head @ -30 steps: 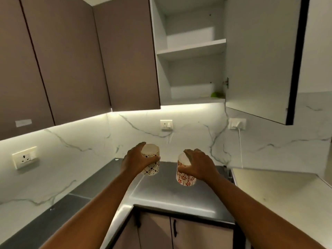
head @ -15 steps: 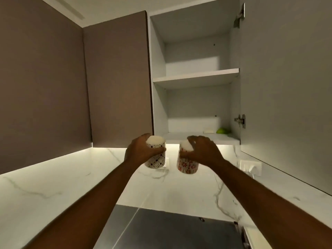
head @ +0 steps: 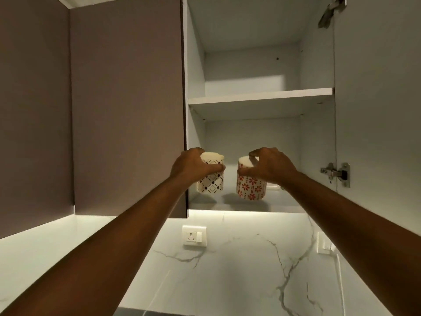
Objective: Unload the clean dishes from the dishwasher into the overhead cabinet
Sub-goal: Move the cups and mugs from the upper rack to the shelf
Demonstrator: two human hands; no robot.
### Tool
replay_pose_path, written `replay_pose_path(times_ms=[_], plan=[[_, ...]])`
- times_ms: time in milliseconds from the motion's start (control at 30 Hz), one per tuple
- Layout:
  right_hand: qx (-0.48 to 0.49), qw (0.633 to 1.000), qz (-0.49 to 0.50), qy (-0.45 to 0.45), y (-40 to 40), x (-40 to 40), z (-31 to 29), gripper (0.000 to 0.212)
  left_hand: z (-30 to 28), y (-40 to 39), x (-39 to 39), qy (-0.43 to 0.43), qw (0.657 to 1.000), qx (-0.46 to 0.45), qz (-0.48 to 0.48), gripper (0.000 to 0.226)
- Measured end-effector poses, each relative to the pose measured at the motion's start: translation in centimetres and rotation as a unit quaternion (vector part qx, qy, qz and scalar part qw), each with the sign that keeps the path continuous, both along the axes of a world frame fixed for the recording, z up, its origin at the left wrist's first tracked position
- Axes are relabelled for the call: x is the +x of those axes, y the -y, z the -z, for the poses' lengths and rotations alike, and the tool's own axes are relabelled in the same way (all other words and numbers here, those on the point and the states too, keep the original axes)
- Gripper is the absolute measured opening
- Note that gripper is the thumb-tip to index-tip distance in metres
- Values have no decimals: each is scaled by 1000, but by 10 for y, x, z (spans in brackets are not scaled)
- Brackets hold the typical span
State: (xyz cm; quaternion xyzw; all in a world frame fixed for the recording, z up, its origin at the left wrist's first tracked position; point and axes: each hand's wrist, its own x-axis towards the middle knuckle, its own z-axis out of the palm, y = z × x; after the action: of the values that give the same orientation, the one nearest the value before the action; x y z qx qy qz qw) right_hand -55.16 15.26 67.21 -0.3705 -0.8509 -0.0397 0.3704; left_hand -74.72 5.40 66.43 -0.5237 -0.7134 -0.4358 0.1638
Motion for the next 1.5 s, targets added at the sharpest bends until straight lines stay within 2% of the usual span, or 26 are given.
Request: replay_pose_path(times_ms=[133,233,467,600,767,933,1133,1500], plan=[[-19,999,39,25,-38,-24,-4,52,-7,-45,-11,-24,1000,-15,-3,69],[-58,995,61,49,-60,-36,-2,51,-5,-74,-15,-15,999,-45,6,60],[-99,992,81,13,-91,-57,11,81,8,-117,-41,-7,997,-79,7,61],[-123,990,67,0,-104,-62,12,86,18,-133,-51,17,996,-82,-1,62],[-114,991,71,6,-123,-69,15,81,24,-156,-53,34,995,-89,-6,63],[-89,994,64,-29,-141,-75,23,87,22,-178,-53,58,994,-89,-12,59],[-84,993,17,-80,-158,-81,40,66,22,-206,-63,75,993,-82,-32,63],[-54,991,-20,-118,-184,-87,53,62,22,-255,-83,106,990,-78,-52,63]])
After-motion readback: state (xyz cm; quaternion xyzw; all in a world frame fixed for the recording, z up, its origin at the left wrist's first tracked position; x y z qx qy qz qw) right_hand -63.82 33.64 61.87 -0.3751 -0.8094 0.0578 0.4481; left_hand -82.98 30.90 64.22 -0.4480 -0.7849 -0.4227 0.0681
